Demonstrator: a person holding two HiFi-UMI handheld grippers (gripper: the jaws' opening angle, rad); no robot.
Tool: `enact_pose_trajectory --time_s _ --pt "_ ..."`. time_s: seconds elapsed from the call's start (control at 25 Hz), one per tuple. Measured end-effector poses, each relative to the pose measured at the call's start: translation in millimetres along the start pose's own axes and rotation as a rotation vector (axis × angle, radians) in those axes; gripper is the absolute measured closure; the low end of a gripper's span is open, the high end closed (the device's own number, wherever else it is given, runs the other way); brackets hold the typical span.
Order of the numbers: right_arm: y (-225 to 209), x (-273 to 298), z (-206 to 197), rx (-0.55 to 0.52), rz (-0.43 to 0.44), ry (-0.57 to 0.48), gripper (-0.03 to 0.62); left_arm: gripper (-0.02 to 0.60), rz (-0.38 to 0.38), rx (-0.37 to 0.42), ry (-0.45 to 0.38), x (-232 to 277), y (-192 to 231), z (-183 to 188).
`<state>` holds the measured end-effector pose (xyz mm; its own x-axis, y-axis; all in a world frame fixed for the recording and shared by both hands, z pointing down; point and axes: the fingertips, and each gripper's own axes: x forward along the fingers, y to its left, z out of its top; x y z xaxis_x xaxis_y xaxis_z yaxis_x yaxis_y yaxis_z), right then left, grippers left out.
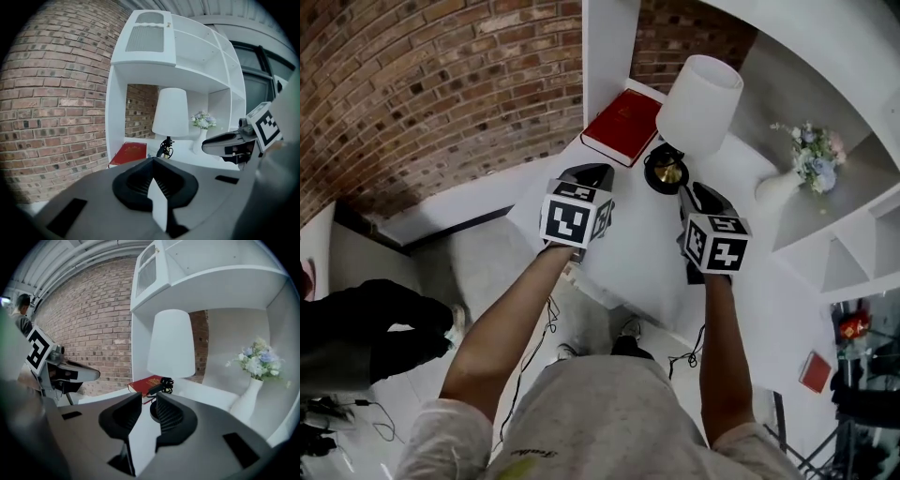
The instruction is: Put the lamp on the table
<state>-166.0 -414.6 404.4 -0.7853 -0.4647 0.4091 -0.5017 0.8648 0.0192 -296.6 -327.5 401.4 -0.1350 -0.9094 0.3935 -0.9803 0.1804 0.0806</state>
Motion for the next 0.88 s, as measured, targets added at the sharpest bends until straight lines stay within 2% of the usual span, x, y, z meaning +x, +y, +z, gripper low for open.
enact_pose_trajectory --time_s 0.28,0.88 --pt "8.8 -26.0 8.3 0.008 -0.030 -0.017 0.548 0.586 -0.027 0.012 -0.015 -13.2 2.3 3.9" --pt "23.5 -55.6 14.7 0.049 -0.043 -0.053 0.591 0.584 -0.062 0.060 -0.033 -29.9 -0.8 10.6"
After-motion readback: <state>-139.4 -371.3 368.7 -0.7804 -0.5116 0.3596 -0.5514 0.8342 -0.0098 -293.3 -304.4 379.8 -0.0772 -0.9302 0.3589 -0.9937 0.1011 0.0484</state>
